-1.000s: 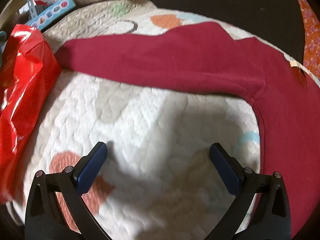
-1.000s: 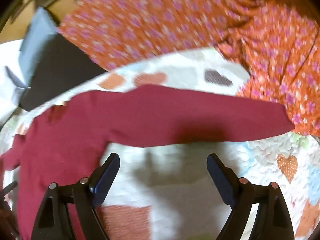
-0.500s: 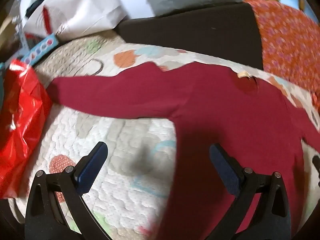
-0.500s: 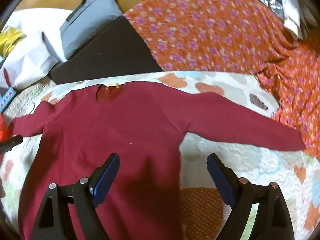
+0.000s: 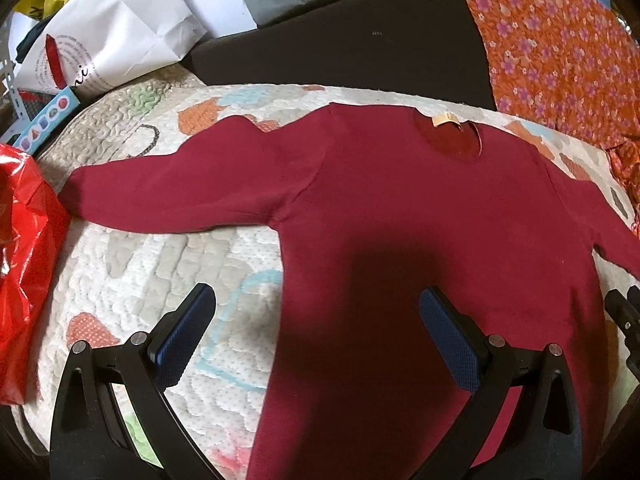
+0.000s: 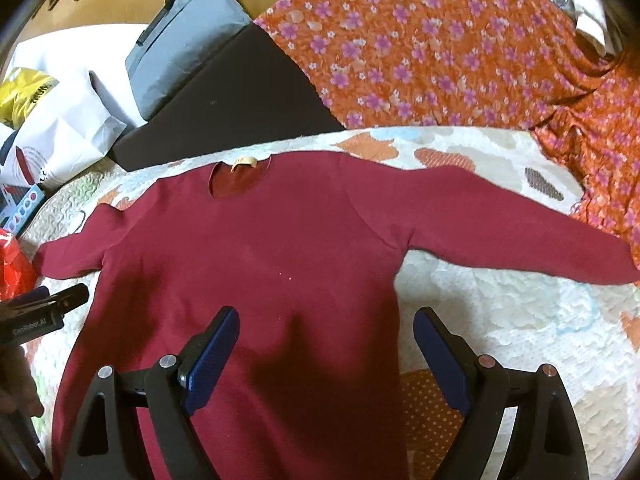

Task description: Fold small clothes

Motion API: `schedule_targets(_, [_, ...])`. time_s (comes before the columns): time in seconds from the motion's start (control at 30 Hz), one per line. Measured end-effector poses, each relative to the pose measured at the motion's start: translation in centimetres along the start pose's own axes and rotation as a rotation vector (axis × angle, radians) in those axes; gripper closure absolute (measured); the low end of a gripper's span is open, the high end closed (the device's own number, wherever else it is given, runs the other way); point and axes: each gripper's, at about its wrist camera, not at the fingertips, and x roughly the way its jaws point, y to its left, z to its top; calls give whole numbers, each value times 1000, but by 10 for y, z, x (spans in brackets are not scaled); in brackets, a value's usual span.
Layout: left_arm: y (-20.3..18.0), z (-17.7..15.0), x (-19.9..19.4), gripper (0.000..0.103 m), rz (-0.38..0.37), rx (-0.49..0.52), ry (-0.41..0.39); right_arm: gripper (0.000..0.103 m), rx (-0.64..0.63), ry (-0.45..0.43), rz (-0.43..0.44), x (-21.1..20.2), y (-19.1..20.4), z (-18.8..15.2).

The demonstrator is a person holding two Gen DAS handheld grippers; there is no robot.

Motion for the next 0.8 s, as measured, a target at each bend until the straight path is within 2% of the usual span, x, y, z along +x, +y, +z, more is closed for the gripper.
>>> schedule_targets(0.3, [-5,0,7,1,-17,-4,29,15,11,51,0,12,-3,-2])
schedule_targets(0.8, [-5,-4,11,1,-7,1,37,15,11,59,-20,15,-6,-2])
